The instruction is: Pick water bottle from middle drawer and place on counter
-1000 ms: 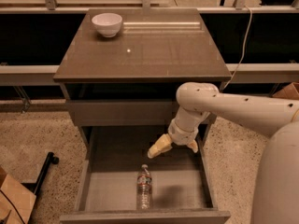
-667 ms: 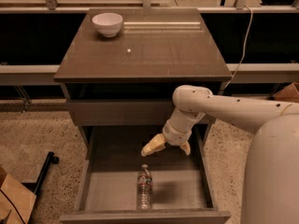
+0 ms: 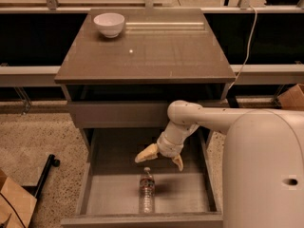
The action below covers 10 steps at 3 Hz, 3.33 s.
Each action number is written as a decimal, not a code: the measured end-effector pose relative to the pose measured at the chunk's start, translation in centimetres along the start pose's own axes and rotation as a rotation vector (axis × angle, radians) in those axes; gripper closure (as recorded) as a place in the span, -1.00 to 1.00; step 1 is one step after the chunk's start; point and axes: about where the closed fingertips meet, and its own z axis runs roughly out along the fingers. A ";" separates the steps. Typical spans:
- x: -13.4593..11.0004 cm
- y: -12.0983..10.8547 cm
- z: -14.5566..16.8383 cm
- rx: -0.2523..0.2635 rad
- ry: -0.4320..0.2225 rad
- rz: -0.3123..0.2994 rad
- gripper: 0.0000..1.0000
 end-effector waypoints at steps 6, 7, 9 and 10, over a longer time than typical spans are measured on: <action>1.3 -0.7 13.5 0.107 0.101 0.135 -0.16; 1.6 -0.6 13.3 0.112 0.091 0.142 0.30; 2.5 1.0 6.6 -0.037 0.038 0.061 1.00; 3.3 1.6 1.1 -0.148 0.015 -0.048 1.00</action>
Offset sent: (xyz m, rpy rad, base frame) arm -0.0028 0.0144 -0.0091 -0.0653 -0.0254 0.0270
